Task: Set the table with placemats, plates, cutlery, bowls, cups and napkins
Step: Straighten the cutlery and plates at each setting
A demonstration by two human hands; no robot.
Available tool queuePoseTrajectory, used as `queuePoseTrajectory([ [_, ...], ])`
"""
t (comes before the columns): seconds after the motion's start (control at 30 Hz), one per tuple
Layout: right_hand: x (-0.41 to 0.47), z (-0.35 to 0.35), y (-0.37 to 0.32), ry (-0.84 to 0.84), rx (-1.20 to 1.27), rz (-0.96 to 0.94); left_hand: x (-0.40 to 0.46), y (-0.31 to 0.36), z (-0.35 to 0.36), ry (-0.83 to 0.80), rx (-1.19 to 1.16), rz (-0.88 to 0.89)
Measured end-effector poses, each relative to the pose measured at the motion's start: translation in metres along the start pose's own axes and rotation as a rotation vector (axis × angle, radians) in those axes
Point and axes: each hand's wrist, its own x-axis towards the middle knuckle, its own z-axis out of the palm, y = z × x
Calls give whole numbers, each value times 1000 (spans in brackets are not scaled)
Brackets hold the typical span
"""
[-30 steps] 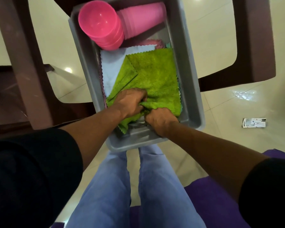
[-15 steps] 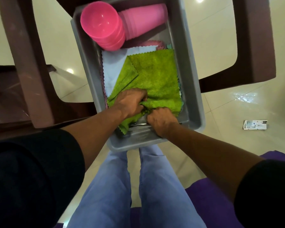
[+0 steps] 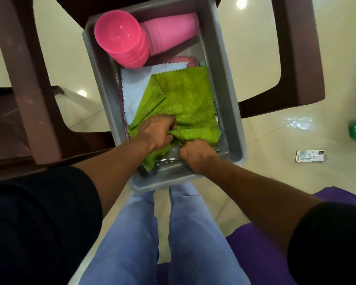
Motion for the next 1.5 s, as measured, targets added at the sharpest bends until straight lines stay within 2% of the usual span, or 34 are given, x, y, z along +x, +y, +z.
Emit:
queuePoseTrajectory([
  [0.1, -9, -7, 2, -8, 14, 7, 3, 3, -3, -62, -82, -103],
  [0.2, -23, -21, 6, 15, 43, 18, 0, 6, -11, -209, -238, -231],
  [0.33, -46, -46, 15, 87, 133, 95, -17, 23, -39, -287, -837, -559],
  [0.4, -57, -60, 22, 145, 223, 158, -27, 36, -58, -312, -1072, -643],
  [0.47, -70, -75, 25, 219, 387, 201, -40, 50, -78, -322, -1284, -643],
  [0.67, -112, -116, 15, 415, 858, 310, -69, 107, -136, -231, -1906, -399],
  [0.77, -137, -142, 11, 541, 1130, 372, -84, 139, -164, -247, -1834, -239],
  [0.87, -174, -175, 4, 703, 1429, 433, -102, 173, -184, -333, -1579, -112],
  [1.03, -233, -214, -8, 910, 1802, 495, -124, 223, -205, -399, -1351, 49],
  [1.23, -275, -218, -50, 1083, 1867, 633, -157, 254, -215, -433, -1221, 71],
  [1.37, -297, -207, -80, 1345, 1727, 887, -179, 270, -211, -526, -1213, 59],
  [1.5, -332, -188, -103, 1494, 1793, 1031, -199, 290, -191, -639, -1133, 69],
])
